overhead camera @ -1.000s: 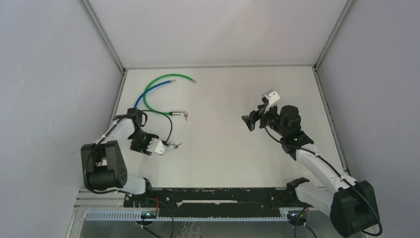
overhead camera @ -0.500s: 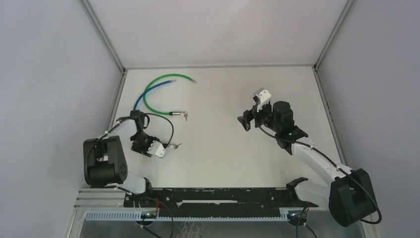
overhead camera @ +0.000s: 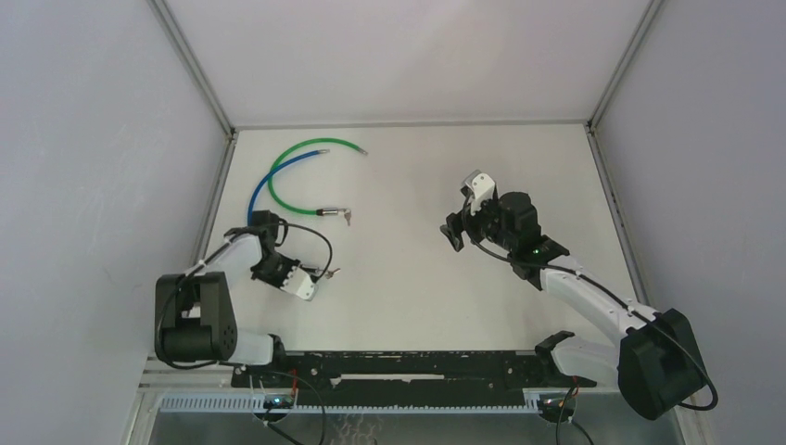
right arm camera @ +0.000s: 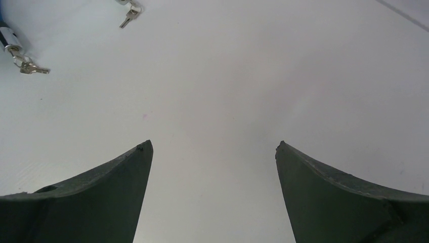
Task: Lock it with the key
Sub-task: Pick up the lock from the center of the board, then lock the lock.
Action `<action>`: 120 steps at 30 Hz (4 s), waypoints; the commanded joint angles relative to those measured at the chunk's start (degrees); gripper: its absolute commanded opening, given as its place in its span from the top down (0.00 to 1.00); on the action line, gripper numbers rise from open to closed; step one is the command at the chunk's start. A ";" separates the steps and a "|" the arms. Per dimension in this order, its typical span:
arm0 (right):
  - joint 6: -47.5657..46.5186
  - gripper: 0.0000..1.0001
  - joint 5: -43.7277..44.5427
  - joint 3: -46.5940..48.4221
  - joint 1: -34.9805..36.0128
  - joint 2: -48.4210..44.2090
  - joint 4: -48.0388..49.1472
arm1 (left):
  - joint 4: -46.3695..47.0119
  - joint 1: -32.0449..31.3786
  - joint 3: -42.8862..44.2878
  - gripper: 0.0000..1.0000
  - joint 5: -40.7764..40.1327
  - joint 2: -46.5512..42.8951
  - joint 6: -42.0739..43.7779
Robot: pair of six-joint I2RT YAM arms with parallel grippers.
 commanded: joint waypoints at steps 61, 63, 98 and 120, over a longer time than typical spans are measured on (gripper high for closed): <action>52.12 0.78 -8.05 27.46 24.16 26.78 13.51 | 21.49 -39.24 8.36 1.00 10.72 -38.20 -59.38; 51.81 0.82 -8.14 27.52 24.19 26.65 12.57 | 21.74 -39.30 8.36 1.00 10.28 -38.20 -59.28; 50.69 1.00 -25.00 21.85 17.19 5.98 11.76 | 8.37 -40.41 22.64 0.42 17.37 -37.76 -83.65; 23.43 0.05 -22.95 21.88 10.66 -2.05 -10.53 | 4.60 -42.52 19.26 1.00 22.32 -41.68 -91.01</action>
